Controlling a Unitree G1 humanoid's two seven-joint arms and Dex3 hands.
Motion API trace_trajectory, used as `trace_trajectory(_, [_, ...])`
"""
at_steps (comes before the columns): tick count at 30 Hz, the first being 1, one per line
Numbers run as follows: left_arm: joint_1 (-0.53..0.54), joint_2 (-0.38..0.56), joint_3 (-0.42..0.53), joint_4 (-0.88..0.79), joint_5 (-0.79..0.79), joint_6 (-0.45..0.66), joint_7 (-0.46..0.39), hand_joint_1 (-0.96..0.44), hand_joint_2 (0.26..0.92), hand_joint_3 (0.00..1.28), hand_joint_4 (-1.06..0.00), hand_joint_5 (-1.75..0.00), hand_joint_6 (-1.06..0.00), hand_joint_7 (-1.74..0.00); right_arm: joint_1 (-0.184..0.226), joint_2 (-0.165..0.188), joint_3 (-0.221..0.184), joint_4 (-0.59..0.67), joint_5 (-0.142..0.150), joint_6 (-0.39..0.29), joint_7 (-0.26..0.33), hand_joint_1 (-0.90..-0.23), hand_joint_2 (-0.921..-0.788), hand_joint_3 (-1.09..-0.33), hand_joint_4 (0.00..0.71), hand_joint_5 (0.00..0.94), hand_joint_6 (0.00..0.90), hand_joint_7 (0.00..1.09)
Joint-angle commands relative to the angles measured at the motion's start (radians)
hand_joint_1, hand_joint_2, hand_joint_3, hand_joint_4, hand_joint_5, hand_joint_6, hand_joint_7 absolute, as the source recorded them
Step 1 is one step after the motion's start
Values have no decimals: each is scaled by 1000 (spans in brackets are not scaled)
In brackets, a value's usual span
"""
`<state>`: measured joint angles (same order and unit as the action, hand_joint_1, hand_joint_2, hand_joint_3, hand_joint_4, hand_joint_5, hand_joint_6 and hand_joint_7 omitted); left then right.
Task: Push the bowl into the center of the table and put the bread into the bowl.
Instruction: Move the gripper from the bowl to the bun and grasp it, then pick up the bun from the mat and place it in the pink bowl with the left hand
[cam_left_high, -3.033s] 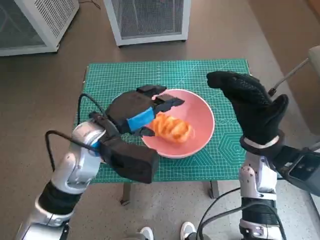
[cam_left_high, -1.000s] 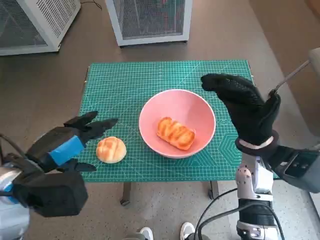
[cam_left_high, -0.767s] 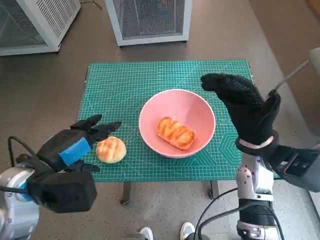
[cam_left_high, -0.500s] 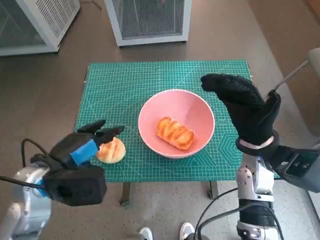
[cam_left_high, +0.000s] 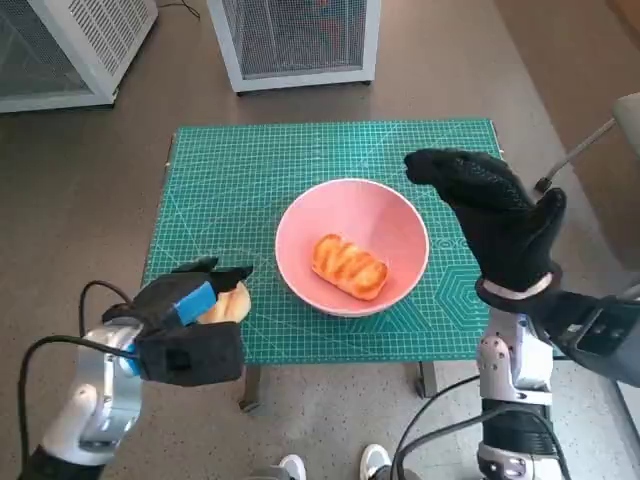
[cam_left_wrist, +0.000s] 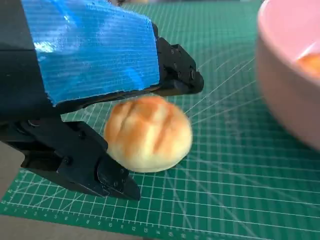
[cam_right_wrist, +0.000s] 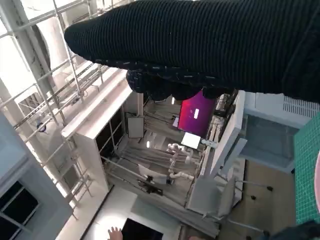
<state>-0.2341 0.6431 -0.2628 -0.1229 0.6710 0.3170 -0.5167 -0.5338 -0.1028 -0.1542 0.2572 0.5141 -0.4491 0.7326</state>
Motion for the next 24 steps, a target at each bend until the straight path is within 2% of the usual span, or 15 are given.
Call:
trace_trajectory(1, [-34,-7,-29,72,32,-40,43,102,847,47,-513,-59,-619,-99,22,-6,-4,4,-1,7,4,-554,-921,-530,355,1,10,807])
trace_trajectory(2, [-38,-7,-33,92,36,-54,59,103,854,47,-544,-59,-641,-107,22,-6,-4,5,-2,6,3,-554,-921,-530,355,1,11,807])
trace_trajectory(3, [-41,-7,-35,106,38,-65,71,103,871,51,-648,-88,-710,-141,22,-7,-4,5,-3,6,3,-554,-921,-530,355,1,11,807])
trace_trajectory(4, [-44,-5,-38,125,42,-83,89,103,887,42,-721,-97,-735,-199,22,-6,-3,5,-4,6,1,-554,-921,-529,355,1,11,807])
trace_trajectory(5, [-46,-4,-39,138,45,-97,103,83,894,49,-719,-296,-705,-406,22,-6,-3,4,-4,7,0,-554,-921,-530,355,1,11,807])
trace_trajectory(6, [-48,0,-40,153,49,-119,123,54,903,80,-691,-614,-637,-731,22,-6,-2,4,-5,7,0,-553,-921,-530,355,1,10,807])
trace_trajectory(7, [-48,3,-40,164,52,-136,138,35,910,87,-692,-815,-605,-911,22,-6,-1,4,-5,7,0,-553,-921,-531,354,1,10,807])
trace_trajectory(10, [-49,16,-36,181,59,-178,174,13,917,76,-709,-1049,-597,-1090,22,-5,0,3,-6,9,1,-553,-921,-533,353,0,8,809])
trace_trajectory(16, [-33,49,11,94,59,-192,174,4,916,61,-728,-1162,-626,-1112,19,-8,0,7,-5,11,5,-551,-921,-536,353,0,4,816])
trace_trajectory(24, [-23,57,95,-30,29,-161,145,3,916,56,-737,-1111,-623,-1172,17,-10,2,9,-5,14,5,-546,-921,-539,352,0,-1,823])
